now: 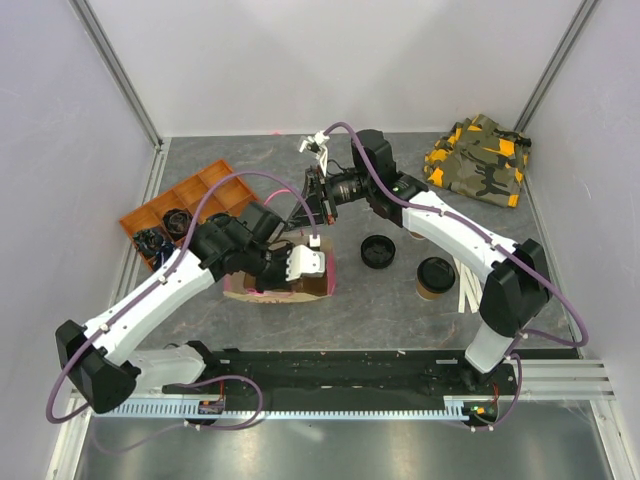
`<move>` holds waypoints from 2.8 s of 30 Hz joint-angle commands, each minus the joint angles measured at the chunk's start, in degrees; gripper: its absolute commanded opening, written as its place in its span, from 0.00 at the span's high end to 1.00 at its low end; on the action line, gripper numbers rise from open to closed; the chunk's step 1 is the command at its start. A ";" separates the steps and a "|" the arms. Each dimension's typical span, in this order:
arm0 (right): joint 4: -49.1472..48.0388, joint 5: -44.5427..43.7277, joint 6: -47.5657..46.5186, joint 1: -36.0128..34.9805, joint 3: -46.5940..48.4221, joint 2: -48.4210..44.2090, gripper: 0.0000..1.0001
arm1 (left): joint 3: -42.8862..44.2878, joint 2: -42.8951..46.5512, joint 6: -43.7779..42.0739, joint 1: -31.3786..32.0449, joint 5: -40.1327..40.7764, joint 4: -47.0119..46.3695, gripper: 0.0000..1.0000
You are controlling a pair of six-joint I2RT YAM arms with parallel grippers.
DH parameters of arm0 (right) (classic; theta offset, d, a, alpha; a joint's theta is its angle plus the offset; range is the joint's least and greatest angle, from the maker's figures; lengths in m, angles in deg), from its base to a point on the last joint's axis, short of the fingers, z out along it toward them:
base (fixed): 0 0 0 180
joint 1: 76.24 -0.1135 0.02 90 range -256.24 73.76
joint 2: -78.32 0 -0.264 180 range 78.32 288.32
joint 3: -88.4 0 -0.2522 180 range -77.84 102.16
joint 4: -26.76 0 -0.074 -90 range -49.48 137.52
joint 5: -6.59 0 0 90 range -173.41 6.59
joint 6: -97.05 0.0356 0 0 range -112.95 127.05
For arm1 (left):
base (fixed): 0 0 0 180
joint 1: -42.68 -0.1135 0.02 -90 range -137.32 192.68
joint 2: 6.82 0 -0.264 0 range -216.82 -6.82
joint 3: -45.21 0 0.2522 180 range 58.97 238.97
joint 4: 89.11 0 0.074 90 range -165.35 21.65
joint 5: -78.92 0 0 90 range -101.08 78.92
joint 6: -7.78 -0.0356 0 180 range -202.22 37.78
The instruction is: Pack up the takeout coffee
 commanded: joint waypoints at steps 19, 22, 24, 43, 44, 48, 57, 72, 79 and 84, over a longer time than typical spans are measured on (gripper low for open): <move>-1.21 5.67 0.01 0.29 5.24 3.74 1.00 | 3.93 1.50 -16.23 -8.64 -5.68 -6.03 0.98; -1.21 6.11 0.36 0.29 5.15 3.91 1.00 | 1.73 2.11 -18.69 -8.64 -4.89 -9.64 0.98; -1.21 6.38 1.06 0.38 5.24 4.17 1.00 | 0.49 2.72 -19.22 -8.64 -4.71 -12.01 0.98; -3.06 8.48 5.02 0.38 7.17 6.46 1.00 | -18.57 21.00 -14.92 -8.38 -4.98 -40.31 0.98; -3.06 8.66 5.20 0.38 7.17 6.64 1.00 | -19.28 22.23 -14.92 -8.38 -4.71 -42.76 0.98; -3.67 8.92 6.16 0.29 7.17 6.99 1.00 | -23.66 26.27 -14.92 -8.12 -6.03 -48.21 0.98; -4.91 9.45 7.31 0.12 7.08 6.99 1.00 | -27.46 28.31 -16.15 -7.50 -4.19 -57.45 0.98; -5.96 9.80 8.45 0.03 6.55 6.55 1.00 | -39.41 31.46 -23.62 -5.13 -1.20 -71.70 0.98; -6.05 8.05 8.63 0.20 7.69 7.43 1.00 | -33.54 36.30 -20.64 -5.04 -4.08 -53.49 0.98; -5.96 7.34 6.70 0.20 9.46 7.78 1.00 | -23.53 31.48 -20.20 -5.04 -8.67 -32.35 0.98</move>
